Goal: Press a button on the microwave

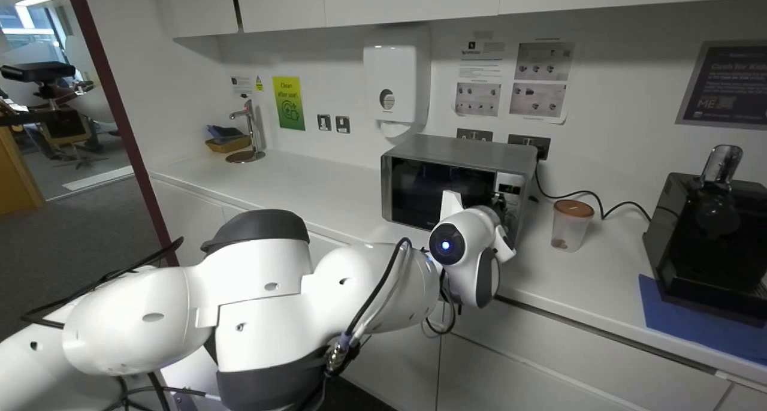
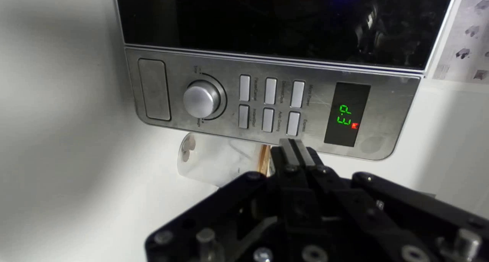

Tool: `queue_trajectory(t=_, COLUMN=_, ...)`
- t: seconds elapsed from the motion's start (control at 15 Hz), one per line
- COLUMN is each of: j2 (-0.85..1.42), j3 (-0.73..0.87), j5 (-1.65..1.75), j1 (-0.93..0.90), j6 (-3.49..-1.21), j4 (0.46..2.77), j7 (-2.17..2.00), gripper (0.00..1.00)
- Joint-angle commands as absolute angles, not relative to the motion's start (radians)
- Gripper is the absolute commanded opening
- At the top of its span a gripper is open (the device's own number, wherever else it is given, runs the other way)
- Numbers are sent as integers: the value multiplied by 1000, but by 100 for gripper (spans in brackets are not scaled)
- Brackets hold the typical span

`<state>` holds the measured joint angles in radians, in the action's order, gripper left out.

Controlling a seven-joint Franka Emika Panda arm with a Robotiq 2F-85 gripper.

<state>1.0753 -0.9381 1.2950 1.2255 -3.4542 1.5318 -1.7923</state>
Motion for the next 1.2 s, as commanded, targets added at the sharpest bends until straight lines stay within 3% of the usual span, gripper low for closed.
queue_trajectory(t=0.0, j2=1152, j3=-998, j5=1353, j1=1205, j6=-3439, j4=1449, j7=-1775, gripper=0)
queue_trajectory(t=1.13, j2=1252, j3=-1058, j5=1409, j1=1139, j6=-3412, j4=1344, j7=-1788, gripper=0)
